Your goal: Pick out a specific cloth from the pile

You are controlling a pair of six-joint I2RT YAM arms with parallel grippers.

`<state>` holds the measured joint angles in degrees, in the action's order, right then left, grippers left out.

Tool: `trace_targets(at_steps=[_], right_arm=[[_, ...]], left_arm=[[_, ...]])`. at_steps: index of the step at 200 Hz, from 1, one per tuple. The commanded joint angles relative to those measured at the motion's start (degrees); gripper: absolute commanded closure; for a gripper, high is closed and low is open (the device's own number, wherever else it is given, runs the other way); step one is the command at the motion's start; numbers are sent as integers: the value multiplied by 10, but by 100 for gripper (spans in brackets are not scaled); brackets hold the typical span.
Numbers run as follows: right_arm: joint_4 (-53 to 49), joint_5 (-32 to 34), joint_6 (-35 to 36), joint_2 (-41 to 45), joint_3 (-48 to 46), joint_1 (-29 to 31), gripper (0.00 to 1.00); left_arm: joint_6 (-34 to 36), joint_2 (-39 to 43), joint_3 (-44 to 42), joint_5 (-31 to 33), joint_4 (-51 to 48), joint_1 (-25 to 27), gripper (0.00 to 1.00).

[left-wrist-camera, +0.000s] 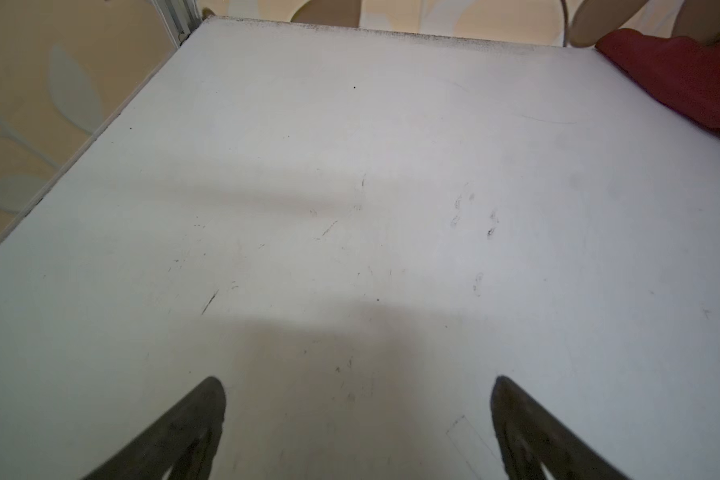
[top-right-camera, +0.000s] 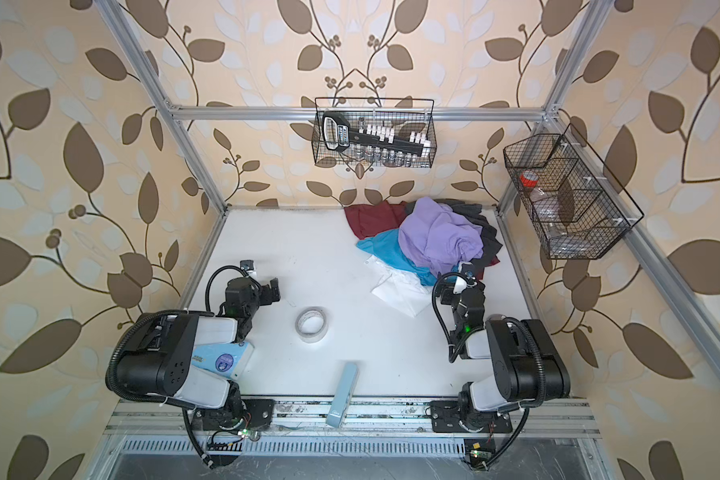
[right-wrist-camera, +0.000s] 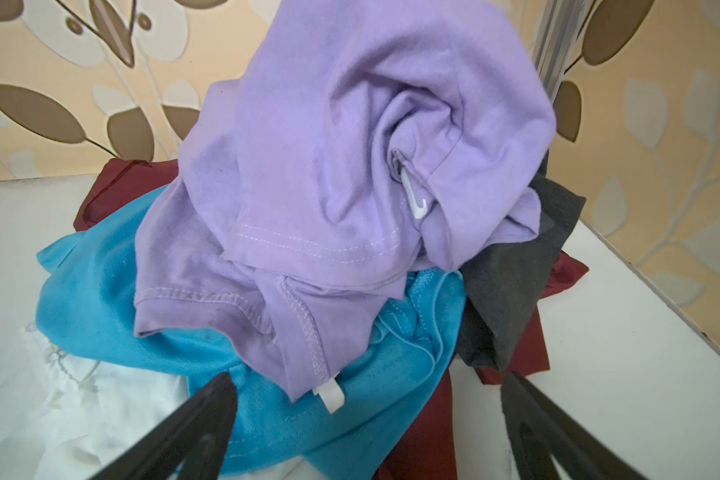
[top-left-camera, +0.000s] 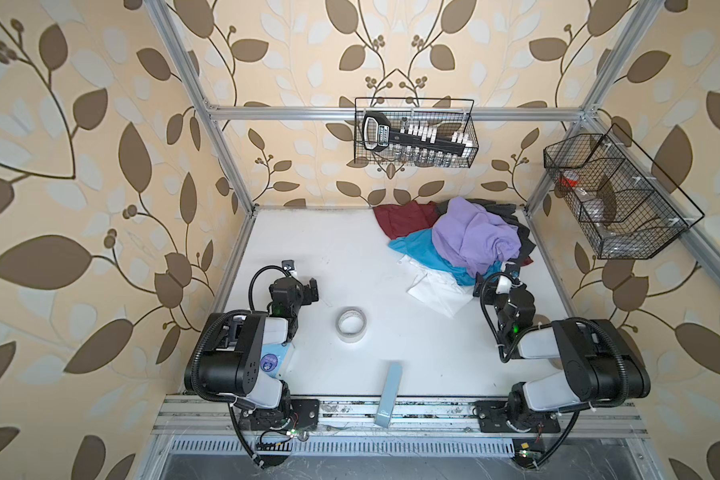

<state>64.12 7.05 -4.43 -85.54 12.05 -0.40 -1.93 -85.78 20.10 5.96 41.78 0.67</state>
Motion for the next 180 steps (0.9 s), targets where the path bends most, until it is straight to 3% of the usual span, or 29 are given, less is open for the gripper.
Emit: trace_targets(at_steps=[1,180], right_arm=[[12,-7,6,-2,10,-2,0],[8,-13,3,-2,12,-4,0]], left_arm=[[-8,4,13,4,14,-2,1],[-7,3,15,4,13,-2,1]])
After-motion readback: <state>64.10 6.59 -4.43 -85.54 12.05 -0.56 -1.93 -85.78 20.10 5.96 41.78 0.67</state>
